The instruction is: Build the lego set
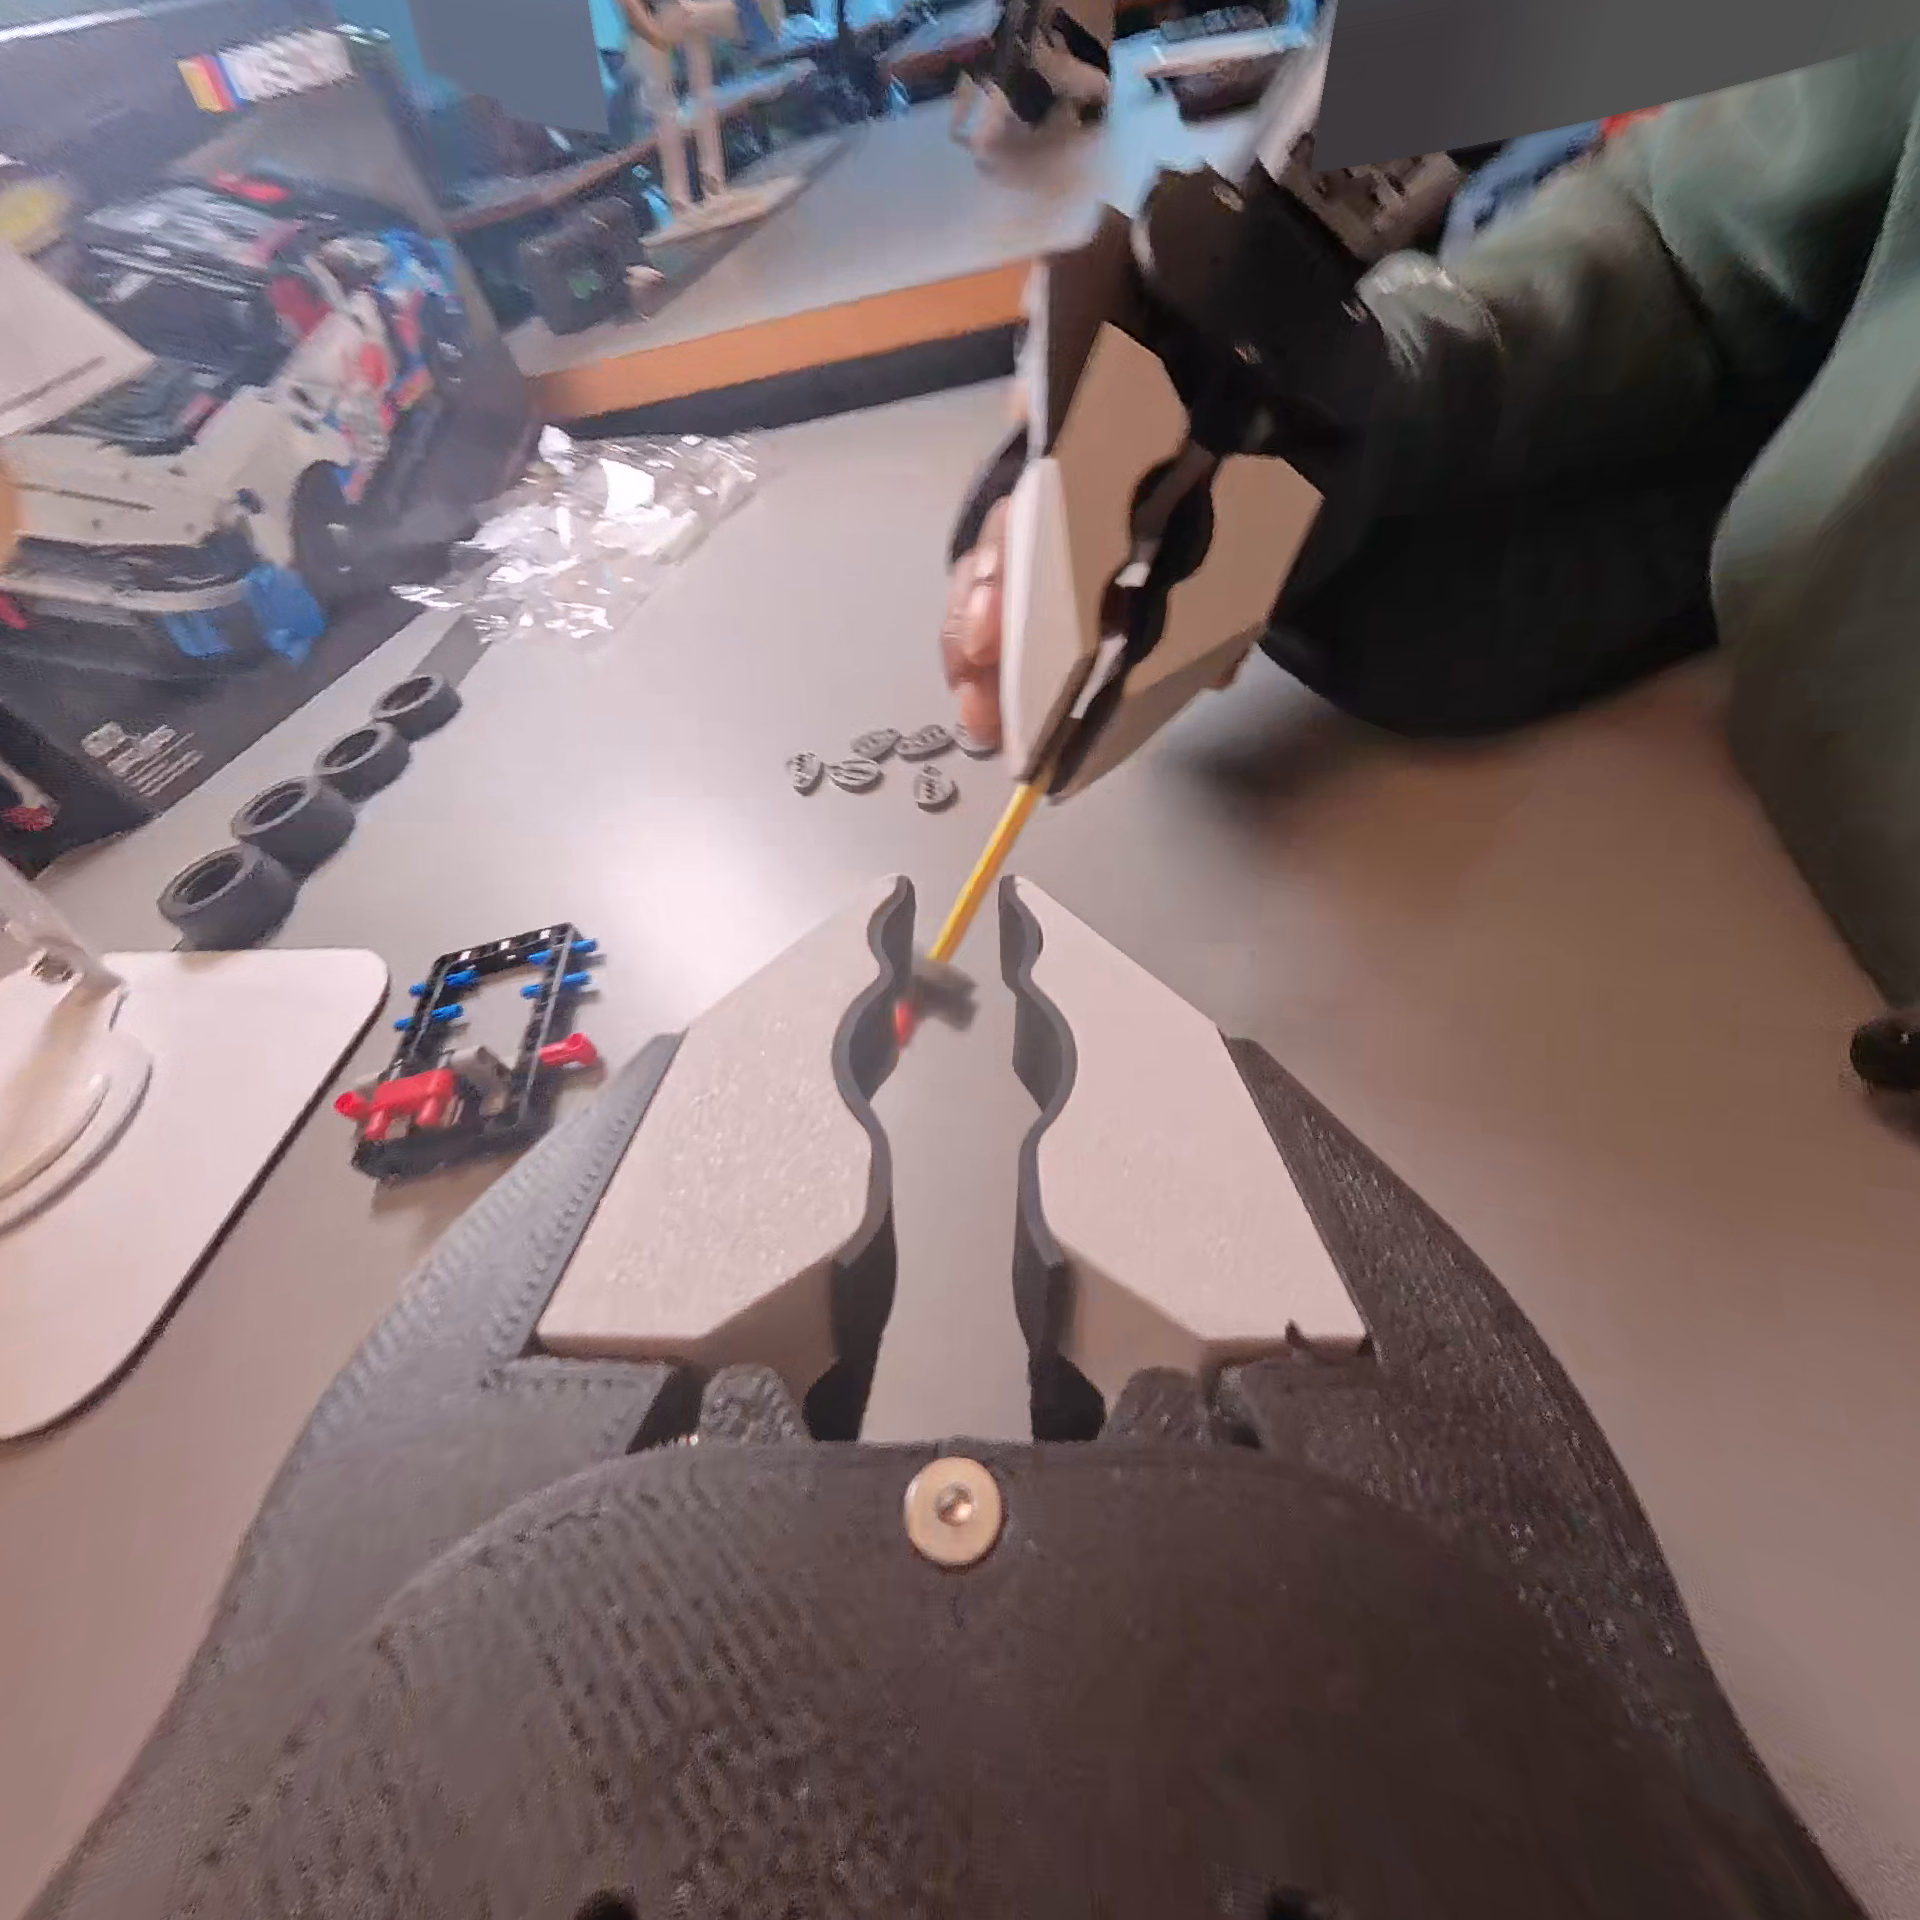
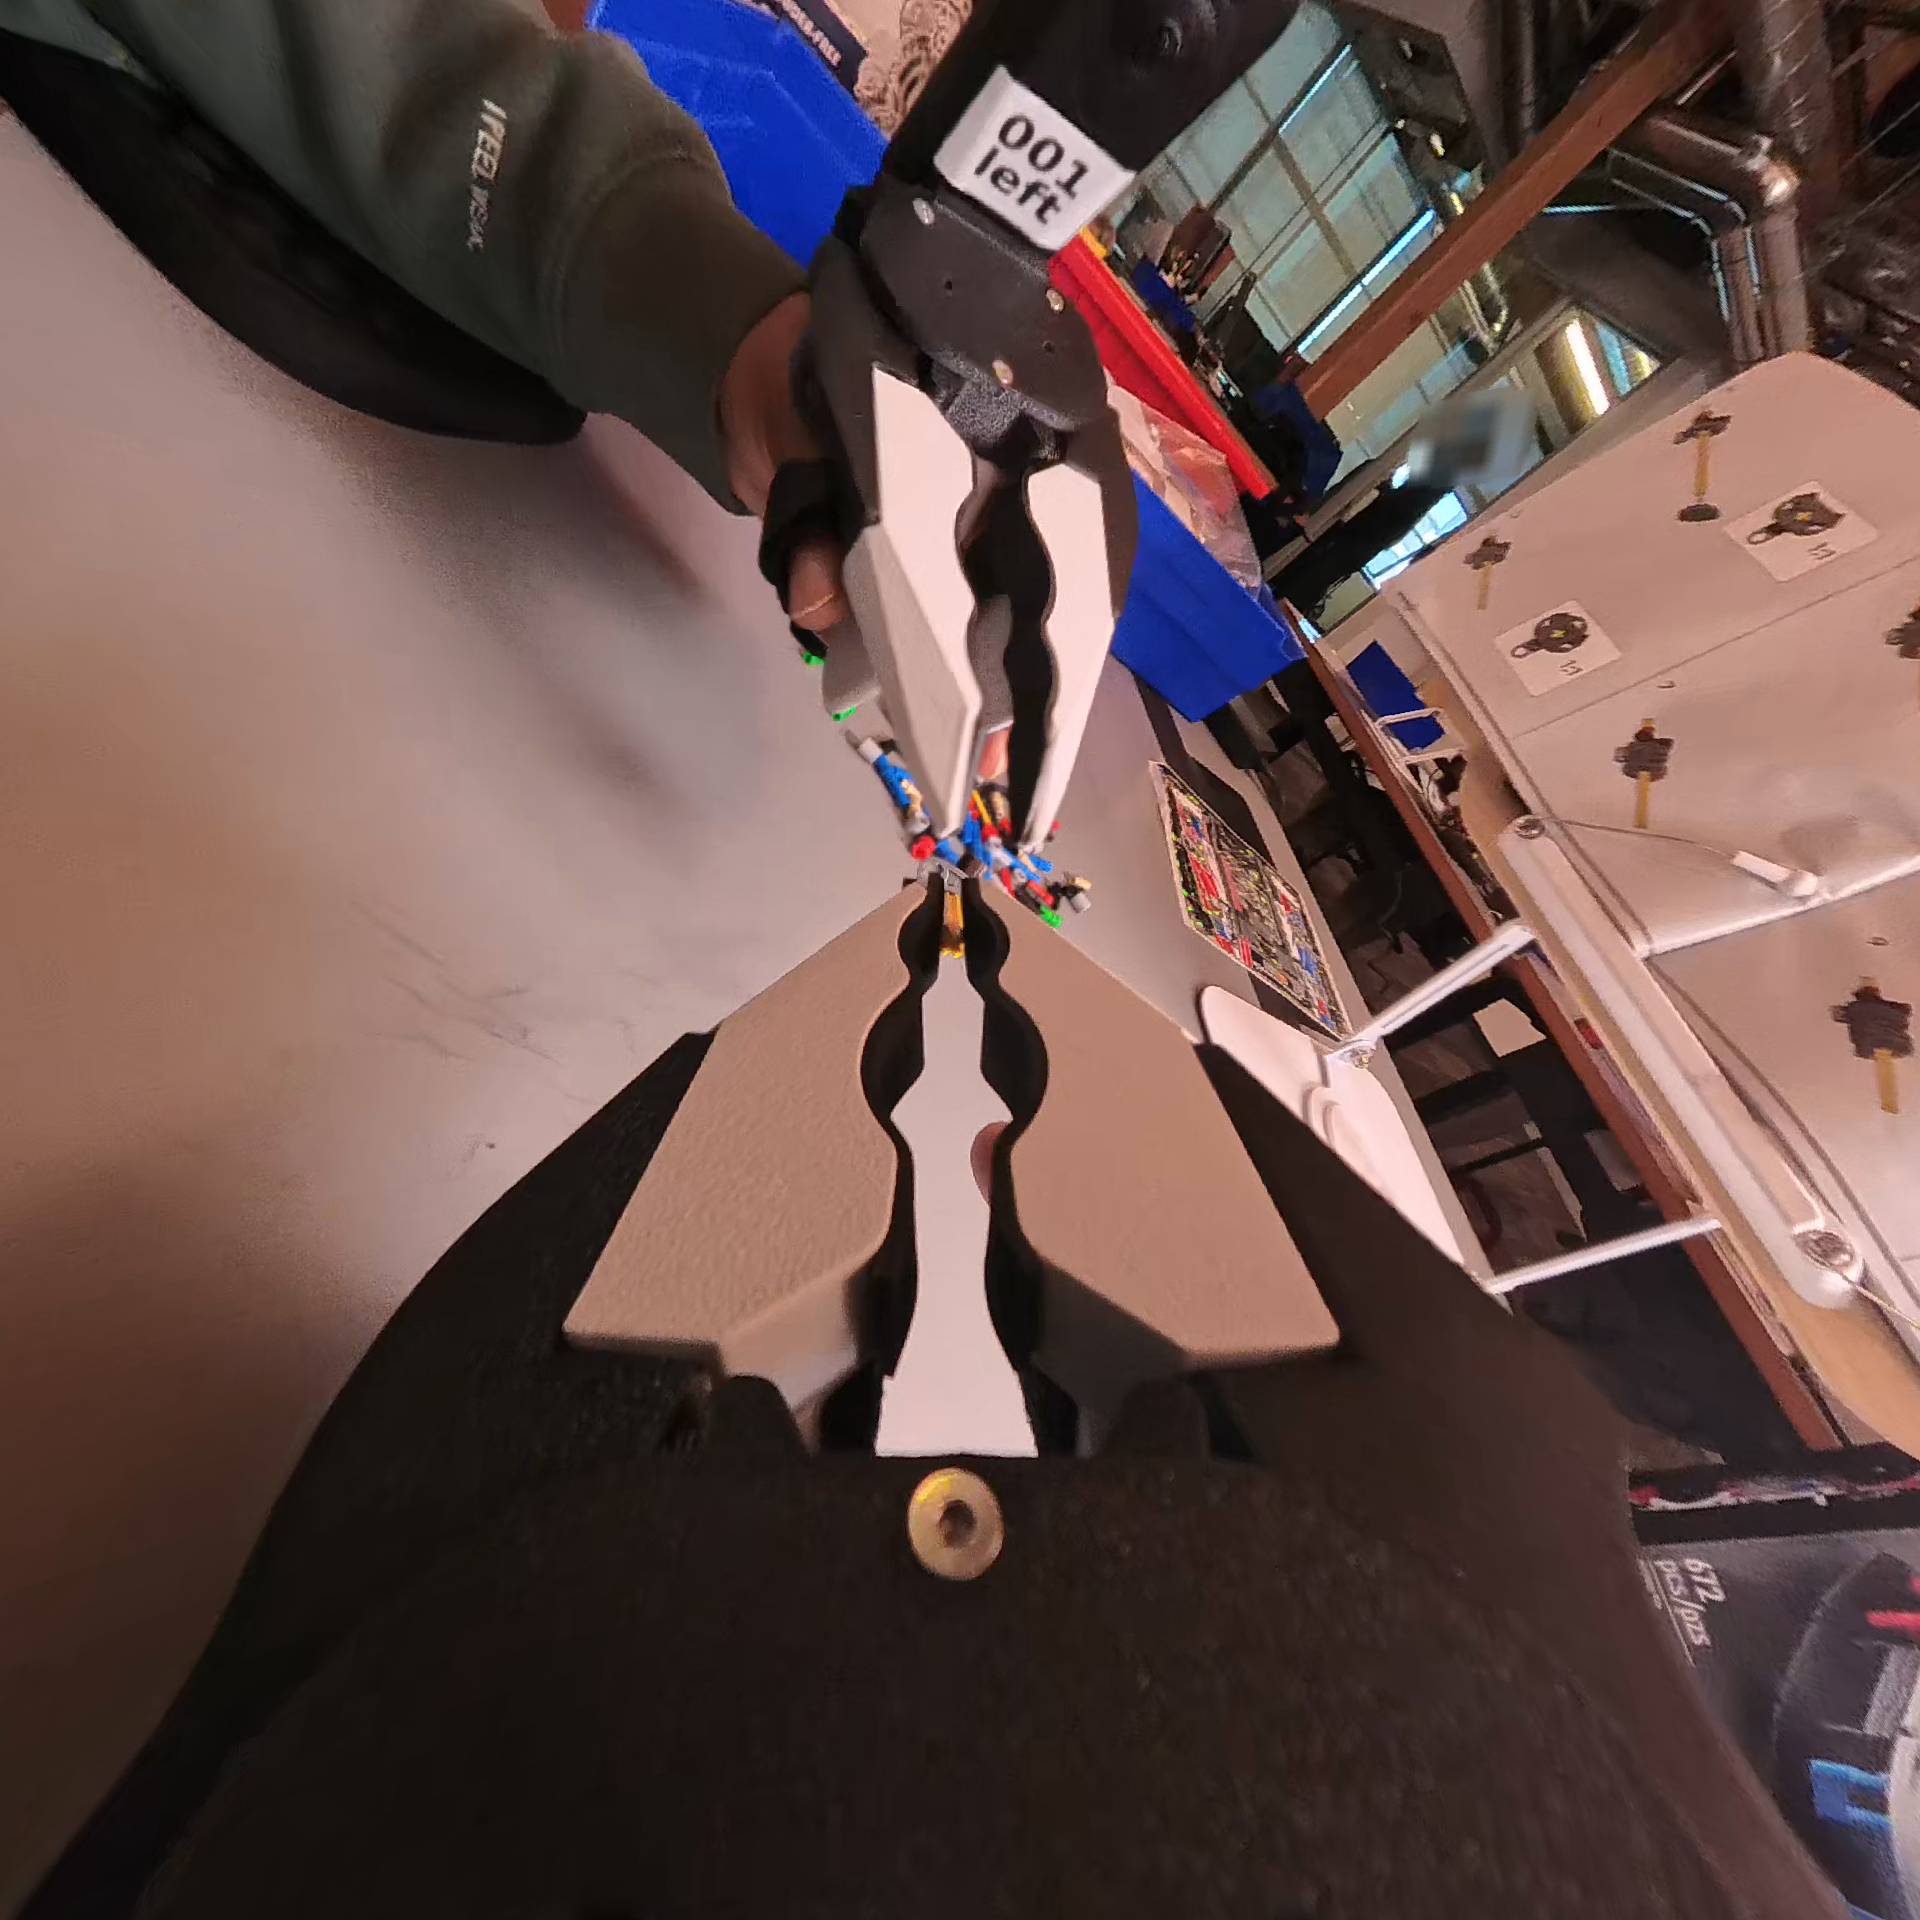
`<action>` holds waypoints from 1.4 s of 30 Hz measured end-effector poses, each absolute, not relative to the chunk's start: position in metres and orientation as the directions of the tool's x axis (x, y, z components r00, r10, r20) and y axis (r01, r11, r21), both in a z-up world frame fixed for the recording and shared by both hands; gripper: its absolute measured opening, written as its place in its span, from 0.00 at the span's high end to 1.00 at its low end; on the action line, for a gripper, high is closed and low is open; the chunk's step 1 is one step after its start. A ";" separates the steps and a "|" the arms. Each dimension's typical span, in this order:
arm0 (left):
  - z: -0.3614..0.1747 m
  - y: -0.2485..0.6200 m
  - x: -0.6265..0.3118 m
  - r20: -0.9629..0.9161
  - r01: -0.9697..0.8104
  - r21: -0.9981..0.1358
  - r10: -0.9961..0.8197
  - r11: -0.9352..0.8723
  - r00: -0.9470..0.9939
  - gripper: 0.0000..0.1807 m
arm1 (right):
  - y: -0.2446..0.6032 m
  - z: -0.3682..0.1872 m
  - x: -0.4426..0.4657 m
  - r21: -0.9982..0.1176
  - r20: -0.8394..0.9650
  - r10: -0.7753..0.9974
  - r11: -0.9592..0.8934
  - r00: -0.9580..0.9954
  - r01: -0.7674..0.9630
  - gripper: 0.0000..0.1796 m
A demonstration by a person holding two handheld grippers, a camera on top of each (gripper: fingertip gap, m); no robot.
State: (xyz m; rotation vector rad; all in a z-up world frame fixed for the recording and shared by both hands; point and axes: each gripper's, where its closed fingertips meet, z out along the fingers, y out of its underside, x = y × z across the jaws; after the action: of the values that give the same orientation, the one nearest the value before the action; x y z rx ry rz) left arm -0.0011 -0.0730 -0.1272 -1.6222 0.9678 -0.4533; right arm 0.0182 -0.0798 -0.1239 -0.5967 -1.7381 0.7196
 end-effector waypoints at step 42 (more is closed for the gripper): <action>-0.148 -0.059 -0.009 -0.502 -0.569 -0.811 -0.661 0.135 0.558 0.98 | 0.001 -0.206 0.065 -0.596 0.127 0.855 0.471 -0.502 0.651 0.93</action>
State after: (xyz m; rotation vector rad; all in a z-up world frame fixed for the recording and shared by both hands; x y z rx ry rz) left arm -0.0092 -0.0592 -0.1477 -1.5284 1.0902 -0.0900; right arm 0.0653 0.0013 -0.2062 -1.2593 -2.3132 0.6792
